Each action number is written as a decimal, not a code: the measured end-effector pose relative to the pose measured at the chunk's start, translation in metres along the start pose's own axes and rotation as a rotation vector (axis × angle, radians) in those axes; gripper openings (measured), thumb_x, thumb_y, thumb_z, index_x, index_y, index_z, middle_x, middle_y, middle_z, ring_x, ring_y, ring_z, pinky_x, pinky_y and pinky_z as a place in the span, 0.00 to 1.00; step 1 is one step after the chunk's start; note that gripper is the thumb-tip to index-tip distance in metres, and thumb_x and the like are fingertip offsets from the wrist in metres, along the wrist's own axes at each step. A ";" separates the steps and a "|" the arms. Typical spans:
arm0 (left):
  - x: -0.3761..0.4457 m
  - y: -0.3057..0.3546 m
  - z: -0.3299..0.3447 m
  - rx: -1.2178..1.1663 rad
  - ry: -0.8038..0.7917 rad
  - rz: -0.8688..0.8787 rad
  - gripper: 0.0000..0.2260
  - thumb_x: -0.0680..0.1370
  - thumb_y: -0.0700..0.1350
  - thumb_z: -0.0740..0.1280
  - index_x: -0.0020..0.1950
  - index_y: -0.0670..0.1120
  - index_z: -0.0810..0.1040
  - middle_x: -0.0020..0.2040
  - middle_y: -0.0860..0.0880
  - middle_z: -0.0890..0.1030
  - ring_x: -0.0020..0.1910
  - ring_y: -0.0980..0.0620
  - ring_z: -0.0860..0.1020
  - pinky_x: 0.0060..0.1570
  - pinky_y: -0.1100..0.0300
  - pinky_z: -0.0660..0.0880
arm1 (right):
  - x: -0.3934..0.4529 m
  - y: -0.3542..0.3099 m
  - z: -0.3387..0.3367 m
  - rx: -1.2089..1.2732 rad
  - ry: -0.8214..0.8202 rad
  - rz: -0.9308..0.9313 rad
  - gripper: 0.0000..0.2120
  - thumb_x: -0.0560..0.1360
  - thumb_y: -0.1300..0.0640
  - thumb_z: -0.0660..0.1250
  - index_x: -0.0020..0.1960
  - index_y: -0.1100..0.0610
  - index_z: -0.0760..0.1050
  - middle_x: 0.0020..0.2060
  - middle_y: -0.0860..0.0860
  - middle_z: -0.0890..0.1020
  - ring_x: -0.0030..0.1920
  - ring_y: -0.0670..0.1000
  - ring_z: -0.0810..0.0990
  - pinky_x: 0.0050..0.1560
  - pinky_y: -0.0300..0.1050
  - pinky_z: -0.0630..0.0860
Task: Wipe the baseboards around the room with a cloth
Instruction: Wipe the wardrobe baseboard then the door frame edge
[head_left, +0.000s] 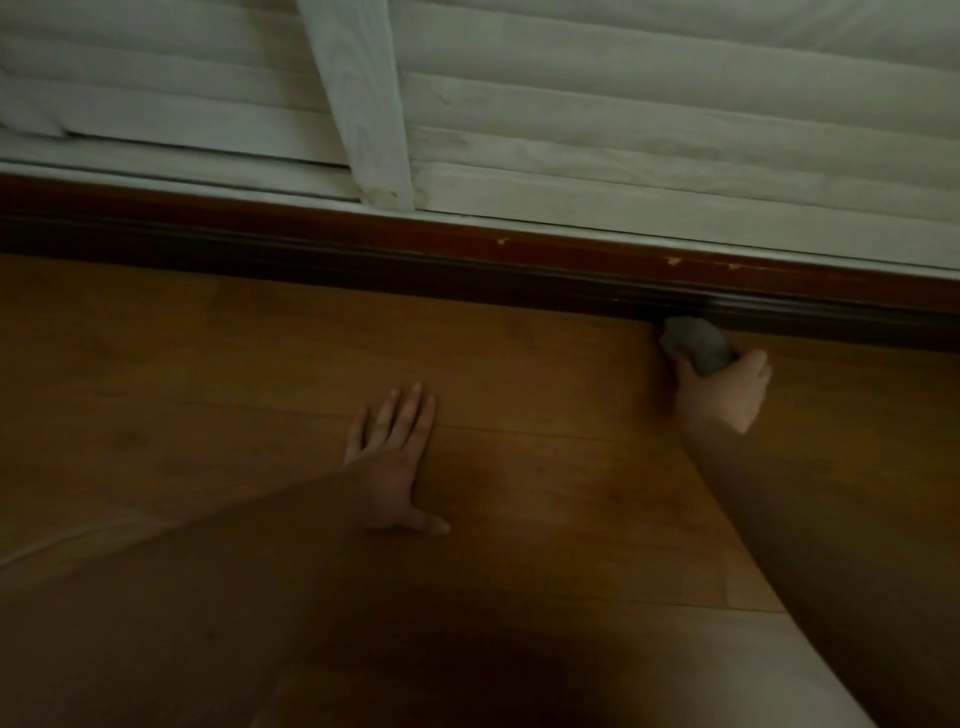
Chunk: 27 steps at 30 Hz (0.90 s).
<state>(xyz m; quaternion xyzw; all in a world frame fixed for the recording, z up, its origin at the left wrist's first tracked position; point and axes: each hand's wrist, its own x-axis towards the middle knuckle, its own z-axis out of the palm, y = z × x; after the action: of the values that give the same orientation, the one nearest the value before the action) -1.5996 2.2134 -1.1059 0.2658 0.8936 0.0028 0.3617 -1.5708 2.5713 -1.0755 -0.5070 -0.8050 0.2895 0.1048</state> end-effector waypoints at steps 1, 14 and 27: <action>0.001 0.000 0.000 0.003 -0.005 -0.002 0.69 0.57 0.80 0.67 0.69 0.54 0.16 0.68 0.53 0.15 0.72 0.48 0.22 0.71 0.42 0.31 | -0.015 -0.005 0.008 0.004 -0.037 -0.042 0.25 0.73 0.53 0.74 0.63 0.62 0.68 0.62 0.60 0.73 0.63 0.60 0.73 0.62 0.52 0.70; 0.006 -0.001 0.002 0.076 -0.058 0.001 0.67 0.59 0.82 0.63 0.76 0.49 0.24 0.77 0.48 0.25 0.71 0.47 0.21 0.70 0.41 0.27 | -0.158 -0.152 0.119 0.216 -0.439 -0.498 0.21 0.72 0.51 0.75 0.59 0.54 0.70 0.57 0.52 0.75 0.58 0.52 0.75 0.59 0.49 0.75; 0.002 0.004 -0.002 0.003 -0.020 -0.029 0.69 0.55 0.81 0.66 0.71 0.54 0.18 0.70 0.53 0.16 0.70 0.50 0.20 0.73 0.43 0.32 | -0.022 -0.057 0.022 0.011 -0.261 -0.442 0.20 0.72 0.52 0.75 0.59 0.55 0.71 0.56 0.50 0.75 0.60 0.52 0.74 0.61 0.47 0.73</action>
<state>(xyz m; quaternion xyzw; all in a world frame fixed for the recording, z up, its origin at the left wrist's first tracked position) -1.6002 2.2178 -1.1055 0.2536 0.8936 -0.0064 0.3702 -1.6137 2.5255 -1.0576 -0.2766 -0.9014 0.3271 0.0635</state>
